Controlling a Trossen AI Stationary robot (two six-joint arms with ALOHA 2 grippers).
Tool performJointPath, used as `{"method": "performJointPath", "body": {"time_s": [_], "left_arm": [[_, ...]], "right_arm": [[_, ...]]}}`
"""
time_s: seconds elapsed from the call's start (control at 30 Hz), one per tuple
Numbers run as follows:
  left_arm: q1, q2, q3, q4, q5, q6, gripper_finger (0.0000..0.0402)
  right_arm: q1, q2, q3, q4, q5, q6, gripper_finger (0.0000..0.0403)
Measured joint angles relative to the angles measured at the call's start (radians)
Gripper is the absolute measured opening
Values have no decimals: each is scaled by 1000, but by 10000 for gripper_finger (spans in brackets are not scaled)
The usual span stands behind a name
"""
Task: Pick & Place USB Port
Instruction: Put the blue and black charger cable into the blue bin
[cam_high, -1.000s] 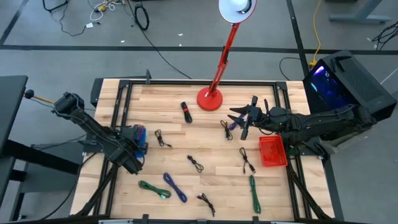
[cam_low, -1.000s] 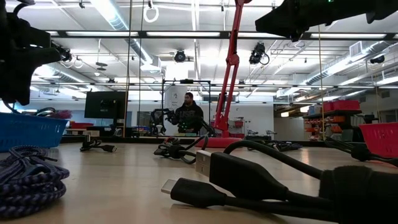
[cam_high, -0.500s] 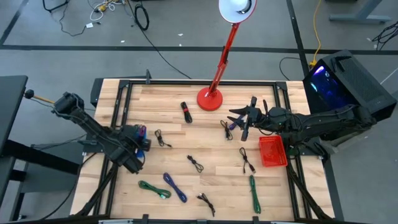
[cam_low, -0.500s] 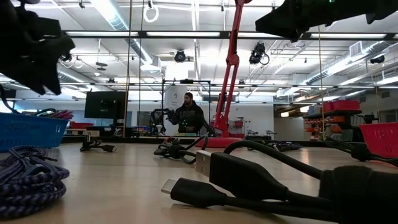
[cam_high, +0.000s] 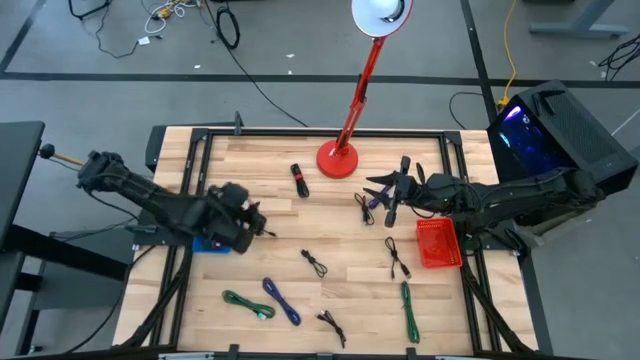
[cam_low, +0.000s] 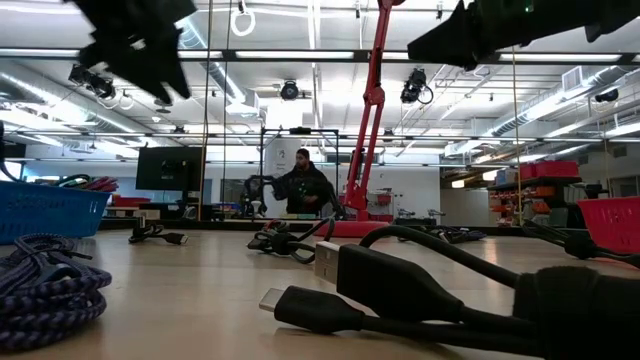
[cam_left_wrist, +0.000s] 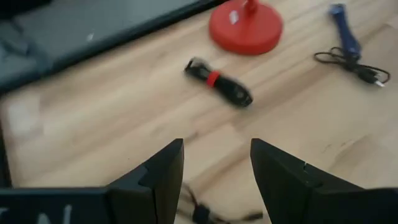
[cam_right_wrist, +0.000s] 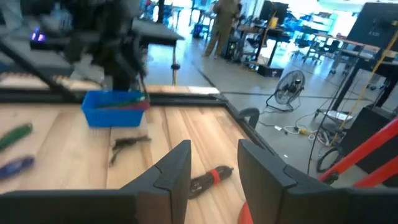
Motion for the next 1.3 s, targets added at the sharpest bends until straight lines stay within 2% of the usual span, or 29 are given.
{"method": "performJointPath", "body": {"time_s": [0.1, 0.23, 0.33, 0.4, 0.6, 0.73, 1.13, 1.3], "left_arm": [[74, 0, 15, 107, 25, 230, 192], [173, 0, 16, 248, 143, 505, 193], [227, 4, 16, 325, 202, 621, 193], [250, 5, 16, 356, 219, 666, 193], [284, 5, 16, 390, 236, 724, 193], [285, 5, 16, 389, 237, 725, 193], [285, 5, 16, 382, 263, 746, 193], [285, 5, 16, 382, 263, 751, 193]], "right_arm": [[0, 10, 0, -51, 4, -22, 132], [0, 30, 0, -175, 24, -83, 132], [-9, 44, 1, -276, 88, -120, 132], [-28, 57, 22, -365, 93, -128, 132], [-112, 141, 123, -689, 109, -157, 132], [-149, 230, 185, -795, 67, -196, 132], [-168, 486, 232, -853, -127, -250, 156], [-168, 533, 232, -842, -137, -249, 172]]}}
